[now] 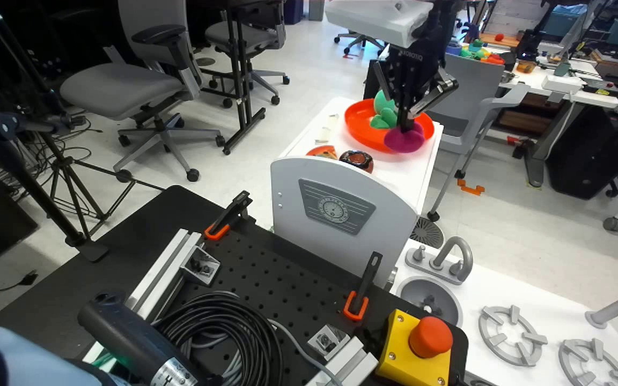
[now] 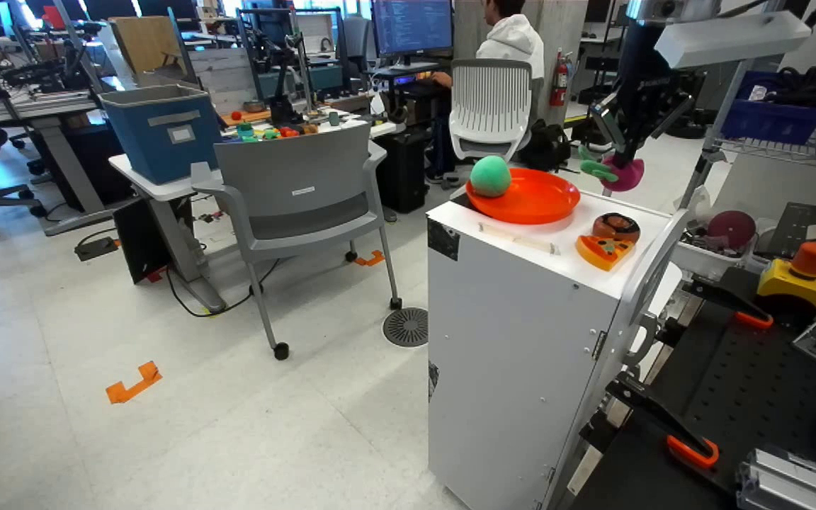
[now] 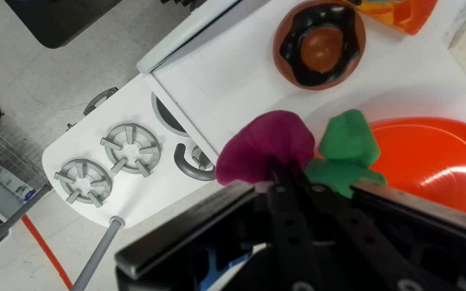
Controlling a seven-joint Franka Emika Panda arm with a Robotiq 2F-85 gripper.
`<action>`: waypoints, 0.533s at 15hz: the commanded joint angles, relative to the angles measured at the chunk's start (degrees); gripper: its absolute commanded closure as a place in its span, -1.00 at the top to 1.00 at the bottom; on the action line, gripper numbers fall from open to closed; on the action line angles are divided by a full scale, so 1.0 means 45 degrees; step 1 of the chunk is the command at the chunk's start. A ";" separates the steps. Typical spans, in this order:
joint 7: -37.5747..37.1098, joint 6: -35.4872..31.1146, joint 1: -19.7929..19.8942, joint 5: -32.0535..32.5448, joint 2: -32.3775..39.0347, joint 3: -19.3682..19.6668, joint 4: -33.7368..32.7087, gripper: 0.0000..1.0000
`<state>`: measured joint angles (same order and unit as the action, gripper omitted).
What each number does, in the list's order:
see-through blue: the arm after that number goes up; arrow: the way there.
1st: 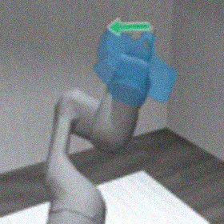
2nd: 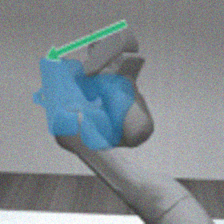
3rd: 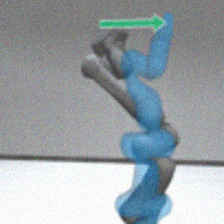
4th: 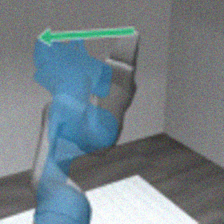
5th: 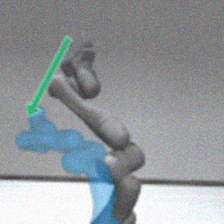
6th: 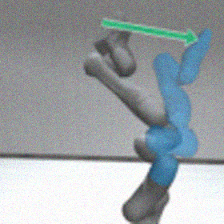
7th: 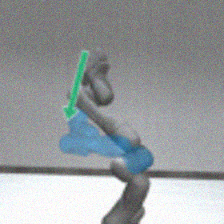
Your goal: Pick up the purple toy and put it in the orange plate.
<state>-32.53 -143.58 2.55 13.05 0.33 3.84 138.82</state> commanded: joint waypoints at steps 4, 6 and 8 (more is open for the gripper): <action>0.1492 0.1009 0.0341 -0.2431 0.0452 0.0171 -0.1836 -0.98; 0.1485 0.1303 0.0378 -0.2558 0.0606 0.0169 -0.2237 -0.98; 0.1507 0.1640 0.0384 -0.2626 0.0818 0.0166 -0.2606 -0.98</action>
<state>-27.40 -139.00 4.26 3.24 1.77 4.39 130.68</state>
